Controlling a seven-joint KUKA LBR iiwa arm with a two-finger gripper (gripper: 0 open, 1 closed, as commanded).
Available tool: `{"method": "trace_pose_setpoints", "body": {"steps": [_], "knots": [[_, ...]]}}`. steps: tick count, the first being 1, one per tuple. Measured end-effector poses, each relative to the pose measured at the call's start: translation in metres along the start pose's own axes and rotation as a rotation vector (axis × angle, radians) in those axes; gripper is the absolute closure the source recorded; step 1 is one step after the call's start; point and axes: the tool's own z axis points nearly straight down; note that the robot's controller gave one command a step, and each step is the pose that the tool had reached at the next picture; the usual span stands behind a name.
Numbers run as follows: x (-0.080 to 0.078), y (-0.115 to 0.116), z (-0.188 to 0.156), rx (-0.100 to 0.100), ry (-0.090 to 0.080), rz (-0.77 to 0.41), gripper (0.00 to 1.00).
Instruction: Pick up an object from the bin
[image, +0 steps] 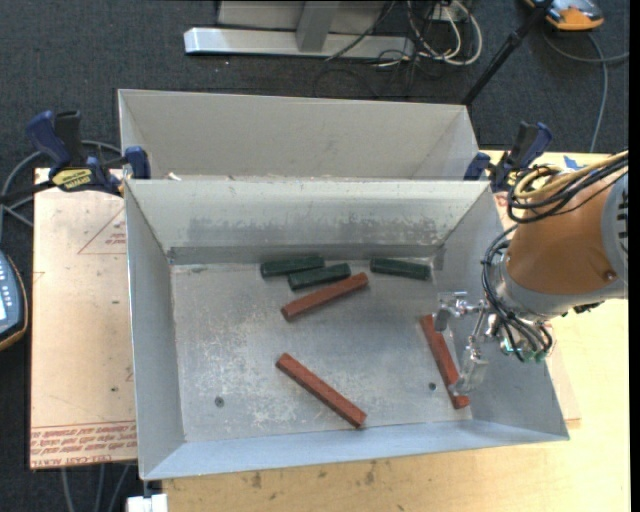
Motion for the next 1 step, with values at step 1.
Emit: {"method": "trace_pose_setpoints", "body": {"steps": [1], "knots": [[0.0323, -0.0104, 0.0072, 0.002, -0.005, -0.508, 0.00]]}}
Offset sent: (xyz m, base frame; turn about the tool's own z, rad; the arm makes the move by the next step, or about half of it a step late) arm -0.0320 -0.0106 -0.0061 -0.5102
